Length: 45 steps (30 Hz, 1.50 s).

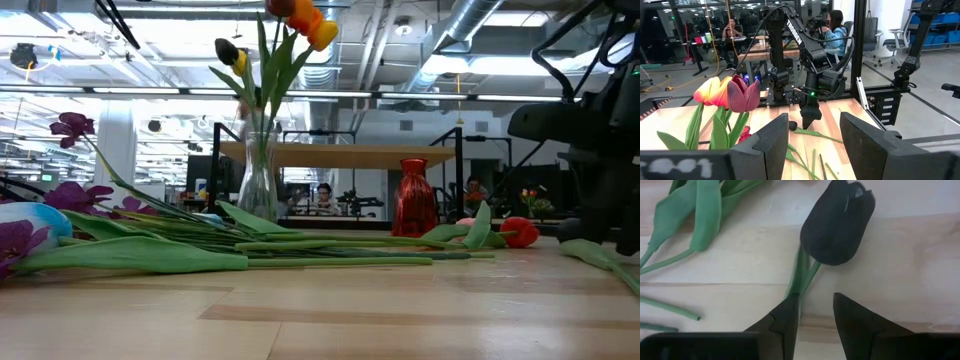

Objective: Pick and place flowers into a vace then onto a shelf
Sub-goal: Put the black tulip into the transparent vase

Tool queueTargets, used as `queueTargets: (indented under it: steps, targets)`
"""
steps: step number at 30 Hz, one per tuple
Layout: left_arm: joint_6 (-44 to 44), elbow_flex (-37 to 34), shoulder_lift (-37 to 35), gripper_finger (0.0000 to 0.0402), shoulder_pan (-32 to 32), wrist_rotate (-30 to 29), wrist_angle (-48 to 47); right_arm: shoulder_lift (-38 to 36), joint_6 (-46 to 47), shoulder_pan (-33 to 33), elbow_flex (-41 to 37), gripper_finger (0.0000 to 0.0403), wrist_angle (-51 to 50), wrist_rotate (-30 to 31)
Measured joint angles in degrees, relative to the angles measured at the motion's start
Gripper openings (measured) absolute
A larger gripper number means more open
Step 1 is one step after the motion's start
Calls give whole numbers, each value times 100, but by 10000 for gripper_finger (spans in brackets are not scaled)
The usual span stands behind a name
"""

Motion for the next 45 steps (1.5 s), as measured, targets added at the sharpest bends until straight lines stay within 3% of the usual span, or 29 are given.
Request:
queueTargets:
  steps: [24,36,40,45]
  targets:
    - [-2,0,0,170,0,1,-4,0,-399,-297,4,116,175,154]
    - [-2,0,0,170,0,0,-7,-15,-772,-504,-168,113,406,-175]
    - [-3,0,2,170,0,0,-7,-35,-817,-471,-344,86,523,-216]
    - [-4,0,0,170,0,-1,-7,-24,-1285,-353,-387,15,594,43]
